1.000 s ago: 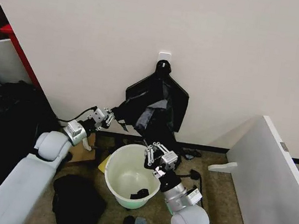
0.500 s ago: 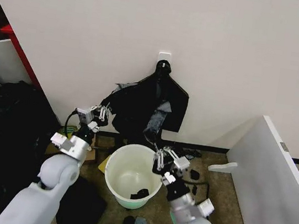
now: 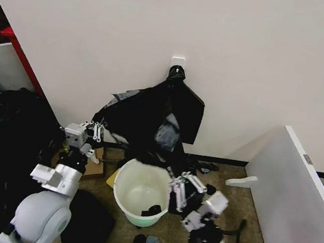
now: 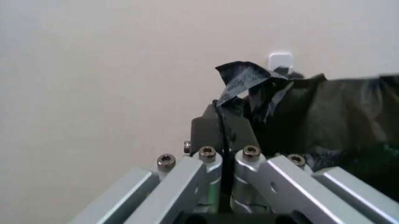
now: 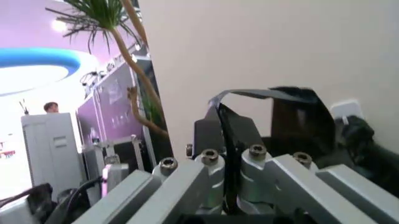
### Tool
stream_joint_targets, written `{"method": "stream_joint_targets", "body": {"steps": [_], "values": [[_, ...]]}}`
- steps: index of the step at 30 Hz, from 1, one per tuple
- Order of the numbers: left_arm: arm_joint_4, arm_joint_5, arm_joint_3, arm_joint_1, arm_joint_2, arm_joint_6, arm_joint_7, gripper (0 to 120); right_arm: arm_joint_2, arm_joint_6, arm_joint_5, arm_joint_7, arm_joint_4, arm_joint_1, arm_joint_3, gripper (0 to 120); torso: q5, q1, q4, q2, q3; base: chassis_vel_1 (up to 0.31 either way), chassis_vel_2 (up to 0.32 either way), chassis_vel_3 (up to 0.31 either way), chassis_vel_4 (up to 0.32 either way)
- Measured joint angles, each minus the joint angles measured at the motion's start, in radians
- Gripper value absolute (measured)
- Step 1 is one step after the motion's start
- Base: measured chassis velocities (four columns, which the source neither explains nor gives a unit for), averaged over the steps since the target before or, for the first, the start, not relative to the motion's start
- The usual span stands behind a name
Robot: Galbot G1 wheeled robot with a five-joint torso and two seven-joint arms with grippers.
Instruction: Place the garbage bag over the trash bin.
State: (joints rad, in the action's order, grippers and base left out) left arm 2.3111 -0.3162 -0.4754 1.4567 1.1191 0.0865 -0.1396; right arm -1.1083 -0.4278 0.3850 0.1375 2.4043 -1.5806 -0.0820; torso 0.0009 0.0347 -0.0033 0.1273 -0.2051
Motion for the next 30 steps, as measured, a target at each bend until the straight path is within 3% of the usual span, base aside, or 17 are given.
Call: {"method": "stream_joint_targets", "body": {"steps": [7, 21, 30], "values": [[0.072, 0.044, 0.006, 0.074, 0.006, -0.001, -0.024, 0, -0.010, -0.006, -0.009, 0.010, -0.008, -0.018, -0.023, 0, 0.0000, 0.000, 0.0000, 0.000, 0.000, 0.000, 0.000, 0.000, 0.000], [0.004, 0.092, 0.058, 0.100, 0.051, 0.037, -0.015, 0, -0.038, -0.025, 0.016, 0.009, -0.226, 0.078, -0.078, 0, -0.0001, 0.000, 0.0000, 0.000, 0.000, 0.000, 0.000, 0.000, 0.000], [0.021, 0.023, 0.066, 0.081, 0.054, 0.086, 0.042, 0, -0.042, 0.012, 0.061, 0.005, -0.260, 0.162, -0.110, 0, -0.0001, 0.000, 0.0000, 0.000, 0.000, 0.000, 0.000, 0.000, 0.000]]}}
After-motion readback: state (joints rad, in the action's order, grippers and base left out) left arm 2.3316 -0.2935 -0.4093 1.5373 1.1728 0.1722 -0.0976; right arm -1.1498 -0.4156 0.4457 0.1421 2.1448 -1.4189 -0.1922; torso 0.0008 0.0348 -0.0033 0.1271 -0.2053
